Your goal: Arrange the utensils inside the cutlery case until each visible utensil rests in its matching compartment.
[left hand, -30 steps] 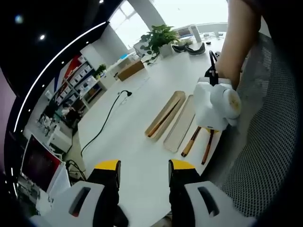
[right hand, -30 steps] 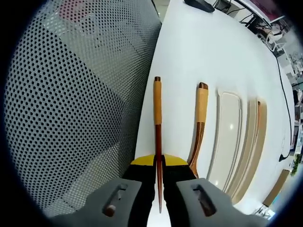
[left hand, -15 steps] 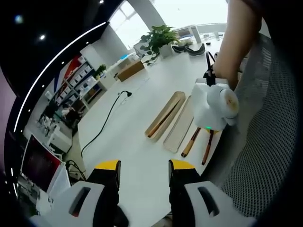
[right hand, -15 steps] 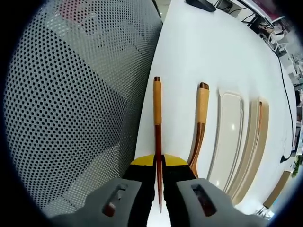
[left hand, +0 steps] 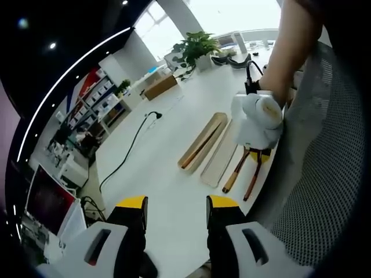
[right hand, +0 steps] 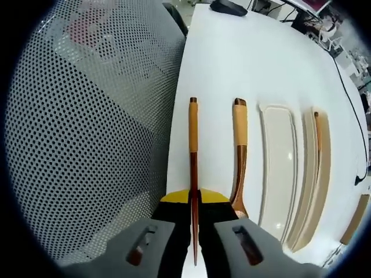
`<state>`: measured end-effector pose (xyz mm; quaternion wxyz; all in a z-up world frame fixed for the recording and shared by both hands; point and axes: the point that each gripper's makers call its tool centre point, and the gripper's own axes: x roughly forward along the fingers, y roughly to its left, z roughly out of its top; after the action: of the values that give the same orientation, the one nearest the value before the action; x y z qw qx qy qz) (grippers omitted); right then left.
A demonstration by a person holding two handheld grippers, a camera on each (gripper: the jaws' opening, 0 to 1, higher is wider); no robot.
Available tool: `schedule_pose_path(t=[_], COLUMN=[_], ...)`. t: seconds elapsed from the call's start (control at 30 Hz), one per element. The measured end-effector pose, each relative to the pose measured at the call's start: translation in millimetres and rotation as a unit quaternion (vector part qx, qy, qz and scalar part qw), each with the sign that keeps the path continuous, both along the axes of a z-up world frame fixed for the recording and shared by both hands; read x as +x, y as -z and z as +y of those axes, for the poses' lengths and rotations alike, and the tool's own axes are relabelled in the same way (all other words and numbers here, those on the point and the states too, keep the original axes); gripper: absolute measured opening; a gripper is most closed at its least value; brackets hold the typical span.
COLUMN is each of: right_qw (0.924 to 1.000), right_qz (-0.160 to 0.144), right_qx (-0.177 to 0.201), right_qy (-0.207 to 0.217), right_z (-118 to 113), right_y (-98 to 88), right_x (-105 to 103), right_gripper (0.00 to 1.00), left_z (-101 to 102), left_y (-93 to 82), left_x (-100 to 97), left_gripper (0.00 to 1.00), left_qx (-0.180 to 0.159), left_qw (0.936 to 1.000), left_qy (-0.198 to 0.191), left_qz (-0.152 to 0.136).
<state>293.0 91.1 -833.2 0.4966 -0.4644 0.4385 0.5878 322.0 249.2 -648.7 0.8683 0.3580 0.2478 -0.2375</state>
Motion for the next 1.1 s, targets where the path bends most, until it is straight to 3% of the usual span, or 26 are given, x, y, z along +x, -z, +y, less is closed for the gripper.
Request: schedule_pose_path(t=[0.47,0.77,1.1], right_qw=[0.9994,0.9991,0.9963], right_qz=[0.007,0.0,-0.034], right_qx=[0.028,0.027,0.044], right_qy=[0.021,0.031,0.066], right_z=[4.6,-0.1,-7.9], right_y=[-13.3,-25.0,-58.1], right_x=[8.5,18.8,58.4], right_gripper=[0.0,0.0,0.0], left_z=[0.4,-0.1,-0.7], left_y=[0.2,1.0,1.1], left_x=[0.2,-0.3,-0.6], left_gripper=[0.41,0.41,0.41], left_qx=[0.0,0.002,0.001], left_qw=[1.0,1.0,1.0], left_qy=[0.0,0.002,0.003], left_qz=[0.001,0.002,0.003])
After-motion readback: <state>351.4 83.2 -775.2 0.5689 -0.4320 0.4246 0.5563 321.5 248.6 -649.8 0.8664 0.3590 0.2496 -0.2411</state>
